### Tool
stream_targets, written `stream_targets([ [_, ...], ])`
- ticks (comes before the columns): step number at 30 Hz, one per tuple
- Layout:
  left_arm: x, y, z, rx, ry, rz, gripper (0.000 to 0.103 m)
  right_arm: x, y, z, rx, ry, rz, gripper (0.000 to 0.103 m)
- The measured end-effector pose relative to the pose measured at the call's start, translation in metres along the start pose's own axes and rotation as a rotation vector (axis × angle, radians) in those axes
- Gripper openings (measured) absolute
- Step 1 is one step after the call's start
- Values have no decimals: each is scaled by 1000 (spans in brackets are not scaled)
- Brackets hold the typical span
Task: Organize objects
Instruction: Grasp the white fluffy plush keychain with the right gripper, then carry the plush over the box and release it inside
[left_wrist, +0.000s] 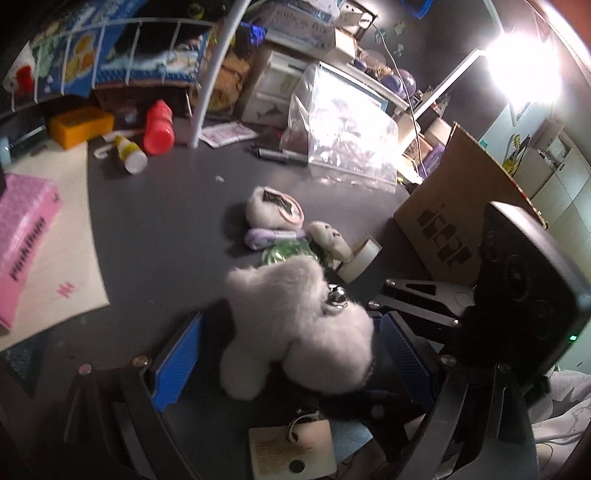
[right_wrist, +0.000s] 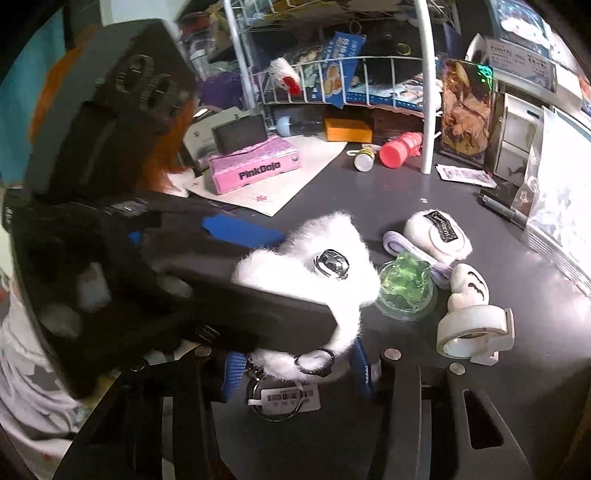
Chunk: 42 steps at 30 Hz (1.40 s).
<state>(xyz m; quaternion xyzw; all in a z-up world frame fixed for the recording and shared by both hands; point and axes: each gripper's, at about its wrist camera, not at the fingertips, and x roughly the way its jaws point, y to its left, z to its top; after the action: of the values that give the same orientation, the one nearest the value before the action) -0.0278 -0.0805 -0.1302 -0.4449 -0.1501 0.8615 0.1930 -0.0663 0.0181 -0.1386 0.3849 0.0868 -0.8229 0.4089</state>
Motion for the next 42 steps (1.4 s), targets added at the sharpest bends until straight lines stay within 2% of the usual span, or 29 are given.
stream_targets([
  [1,3,-2,-1,-1,12,-10,91,-1,1,0,-2,-2,6,43],
  [3,6,-5,-2,4,24,-31,73,-4,4,2,-11,-12,10,43],
  [5,2,-9,0,10,11,-25,68,-8,4,5,-21,-16,-8,43],
  [14,-29,-36,25,83,-45,-7,68,-41,10,30,-57,-60,-25,43],
  [25,-59,-102,91,233,-103,-41,67,-120,-3,70,-56,-155,-115,43],
  [33,-48,-169,142,348,-83,-86,67,-187,-35,81,-3,-207,-205,43],
  [42,-5,-247,175,463,-10,-158,67,-250,-80,60,86,-229,-311,43],
])
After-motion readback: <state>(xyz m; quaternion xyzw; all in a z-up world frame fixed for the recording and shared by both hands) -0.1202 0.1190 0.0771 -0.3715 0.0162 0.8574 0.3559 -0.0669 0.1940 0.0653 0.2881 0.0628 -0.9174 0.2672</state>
